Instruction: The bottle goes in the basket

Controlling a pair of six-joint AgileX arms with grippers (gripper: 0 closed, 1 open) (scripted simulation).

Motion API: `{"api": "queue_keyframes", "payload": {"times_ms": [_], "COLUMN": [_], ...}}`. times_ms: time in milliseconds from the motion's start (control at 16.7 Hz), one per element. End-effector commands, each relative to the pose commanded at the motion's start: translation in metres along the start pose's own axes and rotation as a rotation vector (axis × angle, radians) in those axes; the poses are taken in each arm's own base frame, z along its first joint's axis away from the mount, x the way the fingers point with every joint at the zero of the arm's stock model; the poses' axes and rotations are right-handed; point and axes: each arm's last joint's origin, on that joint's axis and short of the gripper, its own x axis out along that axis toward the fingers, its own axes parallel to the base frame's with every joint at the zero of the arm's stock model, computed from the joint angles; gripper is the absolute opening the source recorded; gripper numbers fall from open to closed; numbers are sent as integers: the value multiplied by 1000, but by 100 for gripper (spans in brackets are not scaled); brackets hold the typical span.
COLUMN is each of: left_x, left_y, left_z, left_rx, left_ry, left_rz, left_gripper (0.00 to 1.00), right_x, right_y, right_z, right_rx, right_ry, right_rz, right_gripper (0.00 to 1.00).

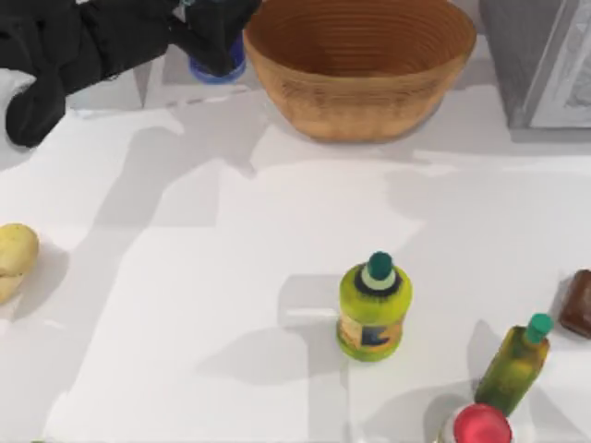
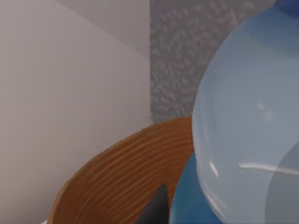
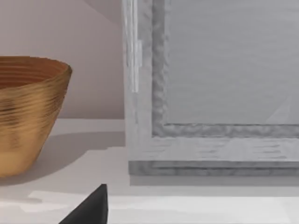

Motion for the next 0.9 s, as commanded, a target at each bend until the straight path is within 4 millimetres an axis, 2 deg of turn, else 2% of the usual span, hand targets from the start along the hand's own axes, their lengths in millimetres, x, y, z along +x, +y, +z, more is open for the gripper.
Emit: {"api": "queue_keyframes", "payload": {"times_ms": [240, 480, 720, 900], "left_x": [59, 103, 127, 131], "left_y": [5, 1, -5, -6], "left_z": [27, 48, 60, 61], "left_rx": [3, 8, 12, 13], "left_ry": [0, -6, -11, -12], "left_rz": [11, 27, 40, 42], "left_gripper": [0, 0, 0, 0], "right_x": [0, 0, 0, 0], "right_y": [0, 0, 0, 0], "right_z": [0, 0, 0, 0], "right_rx": [0, 0, 0, 0], "right_ry": [0, 0, 0, 0], "right_rz": [0, 0, 0, 0], "right_gripper": [100, 100, 100, 100]}}
